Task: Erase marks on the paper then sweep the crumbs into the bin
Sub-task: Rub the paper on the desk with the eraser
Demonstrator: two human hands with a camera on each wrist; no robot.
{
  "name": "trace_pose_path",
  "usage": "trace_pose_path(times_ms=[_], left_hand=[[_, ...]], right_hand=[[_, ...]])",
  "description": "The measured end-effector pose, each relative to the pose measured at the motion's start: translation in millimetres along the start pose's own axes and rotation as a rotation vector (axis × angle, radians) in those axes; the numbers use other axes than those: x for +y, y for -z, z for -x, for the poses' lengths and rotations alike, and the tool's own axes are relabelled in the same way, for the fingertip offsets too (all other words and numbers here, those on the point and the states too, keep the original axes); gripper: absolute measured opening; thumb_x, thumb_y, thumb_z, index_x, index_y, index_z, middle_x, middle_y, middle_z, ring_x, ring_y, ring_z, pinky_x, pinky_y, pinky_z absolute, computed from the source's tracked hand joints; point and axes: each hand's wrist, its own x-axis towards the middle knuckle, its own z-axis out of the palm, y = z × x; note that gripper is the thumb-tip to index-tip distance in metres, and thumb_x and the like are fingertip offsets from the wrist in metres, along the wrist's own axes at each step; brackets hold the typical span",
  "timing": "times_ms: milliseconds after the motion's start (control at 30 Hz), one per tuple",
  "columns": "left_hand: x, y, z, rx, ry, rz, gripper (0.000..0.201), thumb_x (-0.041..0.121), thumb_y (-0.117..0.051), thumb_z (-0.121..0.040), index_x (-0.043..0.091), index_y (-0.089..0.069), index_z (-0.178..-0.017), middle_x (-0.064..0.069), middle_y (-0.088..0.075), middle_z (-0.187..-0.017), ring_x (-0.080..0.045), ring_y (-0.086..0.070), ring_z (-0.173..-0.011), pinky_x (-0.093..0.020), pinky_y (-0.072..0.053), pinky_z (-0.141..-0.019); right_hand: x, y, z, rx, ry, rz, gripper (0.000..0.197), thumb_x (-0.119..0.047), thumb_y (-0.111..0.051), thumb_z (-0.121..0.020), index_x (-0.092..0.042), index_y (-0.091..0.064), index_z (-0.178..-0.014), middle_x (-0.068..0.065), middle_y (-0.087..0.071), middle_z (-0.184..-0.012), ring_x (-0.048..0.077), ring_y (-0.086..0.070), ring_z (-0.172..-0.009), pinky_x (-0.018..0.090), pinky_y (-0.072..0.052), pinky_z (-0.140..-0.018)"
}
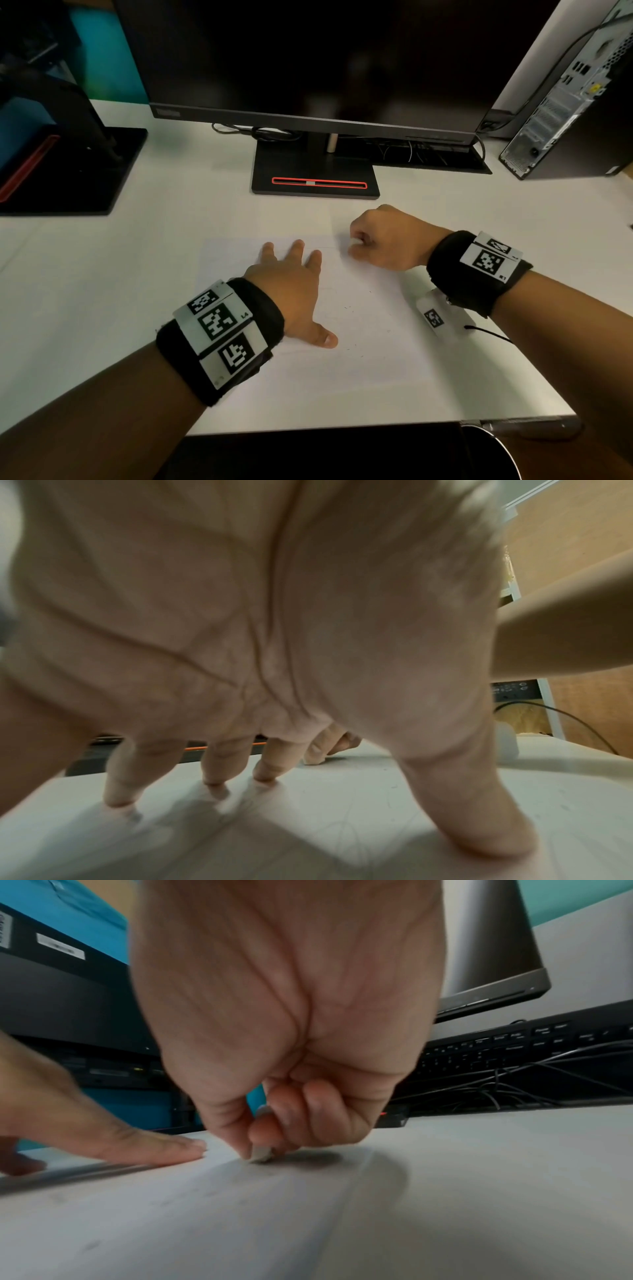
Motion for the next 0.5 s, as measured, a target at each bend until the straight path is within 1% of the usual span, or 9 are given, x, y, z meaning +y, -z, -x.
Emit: trace_pose_path(times_ms=[100, 133, 167, 200, 267, 300, 400, 433, 500], left_hand=[[0, 0, 0, 0.002, 0.000, -0.002, 0.135, 0.081, -0.066, -0.070, 0.024, 0.017, -0.159, -0.002, 0.021, -0.167, -0.046, 0.013, -0.151, -0.058, -0.031, -0.116], [-1, 0, 0, 0.002, 0.001, -0.002, 0.134, 0.081, -0.066, -0.070, 0.024, 0.017, -0.159, -0.002, 0.021, -0.167, -0.046, 0.013, -0.151, -0.058, -0.031, -0.116], [0, 0, 0, 0.000, 0.000, -0.002, 0.134, 0.081, -0.065, -0.070, 0.023, 0.017, -0.159, -0.002, 0.021, -0.167, -0.046, 0.013, -0.151, -0.058, -0.032, -0.116], [0, -1, 0, 0.000, -0.002, -0.001, 0.134, 0.081, -0.065, -0.070, 0.023, 0.017, -0.159, -0.002, 0.021, -0.167, -0.046, 0.013, -0.151, -0.058, -0.032, -0.116], [-1, -1, 0, 0.006, -0.001, 0.000, 0.135, 0.082, -0.065, -0.070, 0.024, 0.017, -0.159, -0.002, 0.020, -0.167, -0.046, 0.013, -0.151, -0.058, -0.032, -0.115], [-1, -1, 1, 0.006, 0.001, 0.001, 0.135, 0.082, -0.065, -0.070, 0.024, 0.017, -0.159, -0.002, 0.020, -0.167, -0.046, 0.013, -0.151, -0.058, -0.032, -0.115], [0, 0, 0, -0.001, 0.003, -0.005, 0.135, 0.082, -0.065, -0.070, 0.024, 0.018, -0.159, -0.002, 0.021, -0.167, -0.045, 0.014, -0.151, -0.057, -0.032, -0.116], [1, 0, 0, -0.003, 0.004, -0.007, 0.135, 0.082, -0.065, -0.070, 0.024, 0.018, -0.159, -0.002, 0.022, -0.167, -0.046, 0.014, -0.151, -0.057, -0.032, -0.116], [1, 1, 1, -0.007, 0.005, -0.005, 0.135, 0.082, -0.065, -0.070, 0.023, 0.018, -0.159, -0.002, 0.022, -0.167, -0.046, 0.014, -0.151, -0.058, -0.031, -0.116]], right_hand=[[-8, -5, 5, -0.091, 0.082, -0.043, 0.032, -0.028, -0.061, -0.091, -0.011, -0.051, -0.067, 0.000, -0.051, -0.061, 0.014, -0.044, -0.057, 0.029, -0.041, -0.058], [-7, -4, 3, -0.094, 0.074, -0.048, 0.032, -0.029, -0.061, -0.091, -0.012, -0.051, -0.066, -0.001, -0.050, -0.060, 0.014, -0.044, -0.056, 0.028, -0.041, -0.058], [-3, -2, 1, -0.070, 0.050, -0.042, 0.033, -0.029, -0.061, -0.091, -0.012, -0.050, -0.065, -0.001, -0.049, -0.060, 0.015, -0.044, -0.057, 0.030, -0.041, -0.058], [1, -1, -2, -0.029, 0.018, -0.030, 0.035, -0.029, -0.060, -0.091, -0.011, -0.047, -0.064, 0.000, -0.048, -0.060, 0.017, -0.044, -0.057, 0.034, -0.042, -0.059], [2, 0, -7, 0.033, -0.017, 0.006, 0.036, -0.027, -0.058, -0.091, -0.012, -0.043, -0.062, 0.002, -0.046, -0.060, 0.019, -0.042, -0.058, 0.036, -0.042, -0.060], [-1, -2, -7, 0.027, -0.002, 0.014, 0.036, -0.027, -0.058, -0.091, -0.013, -0.043, -0.062, 0.003, -0.046, -0.060, 0.019, -0.043, -0.058, 0.037, -0.042, -0.059], [-15, -6, -5, -0.082, 0.096, -0.040, 0.033, -0.030, -0.059, -0.092, -0.014, -0.050, -0.065, 0.003, -0.052, -0.062, 0.018, -0.047, -0.058, 0.033, -0.043, -0.058], [-15, -5, -5, -0.105, 0.093, -0.053, 0.034, -0.030, -0.060, -0.093, -0.013, -0.050, -0.065, 0.002, -0.052, -0.062, 0.017, -0.047, -0.058, 0.031, -0.041, -0.057], [-11, 1, -11, -0.095, 0.037, -0.030, 0.037, -0.030, -0.060, -0.094, -0.012, -0.047, -0.063, 0.001, -0.047, -0.061, 0.017, -0.044, -0.058, 0.030, -0.037, -0.057]])
